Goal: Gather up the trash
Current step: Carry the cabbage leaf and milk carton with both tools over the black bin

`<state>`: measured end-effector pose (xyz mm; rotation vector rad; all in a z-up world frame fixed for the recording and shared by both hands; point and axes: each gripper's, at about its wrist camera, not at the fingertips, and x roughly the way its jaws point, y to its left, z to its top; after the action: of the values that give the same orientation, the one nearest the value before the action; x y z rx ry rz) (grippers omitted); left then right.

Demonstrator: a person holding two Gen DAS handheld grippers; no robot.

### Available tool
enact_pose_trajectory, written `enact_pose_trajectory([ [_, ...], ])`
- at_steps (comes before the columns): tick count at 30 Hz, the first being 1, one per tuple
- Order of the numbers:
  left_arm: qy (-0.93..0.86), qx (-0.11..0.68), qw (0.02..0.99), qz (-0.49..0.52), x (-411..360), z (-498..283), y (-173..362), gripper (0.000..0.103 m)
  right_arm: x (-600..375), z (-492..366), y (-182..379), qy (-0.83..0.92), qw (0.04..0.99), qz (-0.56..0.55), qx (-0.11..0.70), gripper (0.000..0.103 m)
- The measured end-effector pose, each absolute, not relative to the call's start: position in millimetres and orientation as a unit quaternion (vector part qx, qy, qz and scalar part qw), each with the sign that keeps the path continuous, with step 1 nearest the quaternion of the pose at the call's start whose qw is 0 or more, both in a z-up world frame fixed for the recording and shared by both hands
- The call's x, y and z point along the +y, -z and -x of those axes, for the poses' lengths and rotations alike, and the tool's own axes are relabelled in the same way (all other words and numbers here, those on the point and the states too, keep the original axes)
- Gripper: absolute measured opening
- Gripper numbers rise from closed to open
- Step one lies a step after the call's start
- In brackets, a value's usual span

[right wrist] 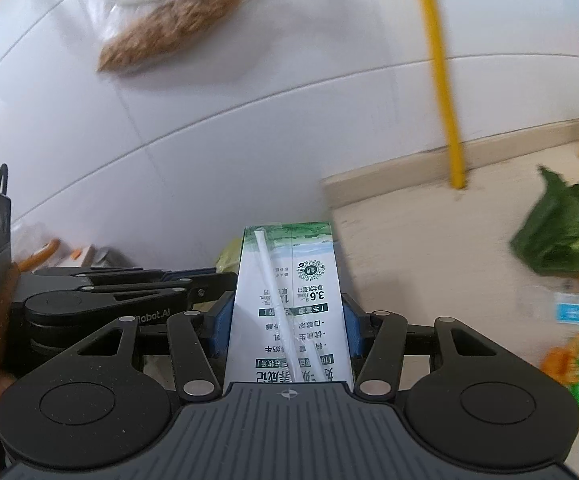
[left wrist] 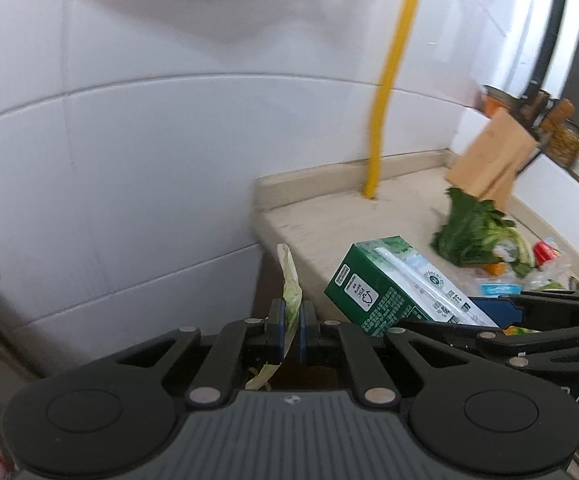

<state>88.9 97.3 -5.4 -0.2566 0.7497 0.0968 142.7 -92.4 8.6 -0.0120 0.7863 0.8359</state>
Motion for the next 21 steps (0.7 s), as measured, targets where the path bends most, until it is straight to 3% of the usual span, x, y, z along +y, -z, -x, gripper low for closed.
enact_pose_trajectory([
  [21,-0.167,0.429,0.862,0.212,147.4,-64.4,80.6,0.003,-12.3,-149.2,48.5,-0.472,0.750,0.076,0.456,0.060],
])
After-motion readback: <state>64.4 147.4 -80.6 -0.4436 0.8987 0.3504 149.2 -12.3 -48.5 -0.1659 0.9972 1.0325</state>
